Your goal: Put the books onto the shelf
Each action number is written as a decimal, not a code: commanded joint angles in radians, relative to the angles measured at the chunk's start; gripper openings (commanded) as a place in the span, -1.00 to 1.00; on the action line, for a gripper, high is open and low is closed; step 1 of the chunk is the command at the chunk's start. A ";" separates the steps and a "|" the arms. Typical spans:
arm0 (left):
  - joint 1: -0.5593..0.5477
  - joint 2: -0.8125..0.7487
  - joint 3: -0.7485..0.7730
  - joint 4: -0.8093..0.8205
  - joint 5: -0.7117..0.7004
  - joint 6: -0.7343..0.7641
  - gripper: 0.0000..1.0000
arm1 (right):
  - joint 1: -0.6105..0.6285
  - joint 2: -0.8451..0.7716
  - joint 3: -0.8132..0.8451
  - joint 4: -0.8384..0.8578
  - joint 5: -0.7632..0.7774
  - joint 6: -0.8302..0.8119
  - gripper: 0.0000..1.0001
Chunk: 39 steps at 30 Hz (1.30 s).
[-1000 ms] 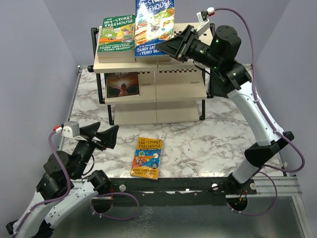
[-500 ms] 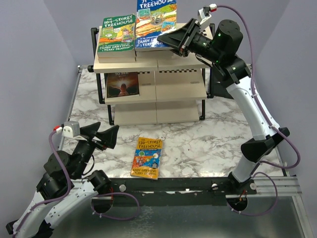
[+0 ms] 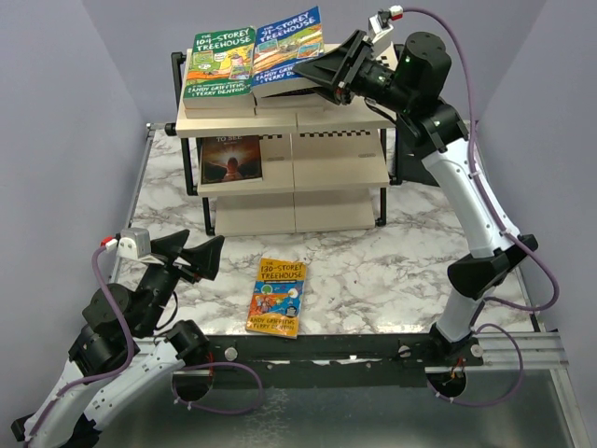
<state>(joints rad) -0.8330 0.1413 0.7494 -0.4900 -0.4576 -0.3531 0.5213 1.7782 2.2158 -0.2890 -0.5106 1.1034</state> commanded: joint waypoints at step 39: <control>0.002 0.005 -0.001 -0.012 0.016 0.019 0.98 | -0.014 -0.023 0.164 -0.393 0.226 -0.444 0.65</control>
<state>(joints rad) -0.8330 0.1413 0.7494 -0.4965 -0.4576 -0.3527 0.5156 1.7405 2.3413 -0.6155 -0.3363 0.7628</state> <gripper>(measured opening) 0.990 0.823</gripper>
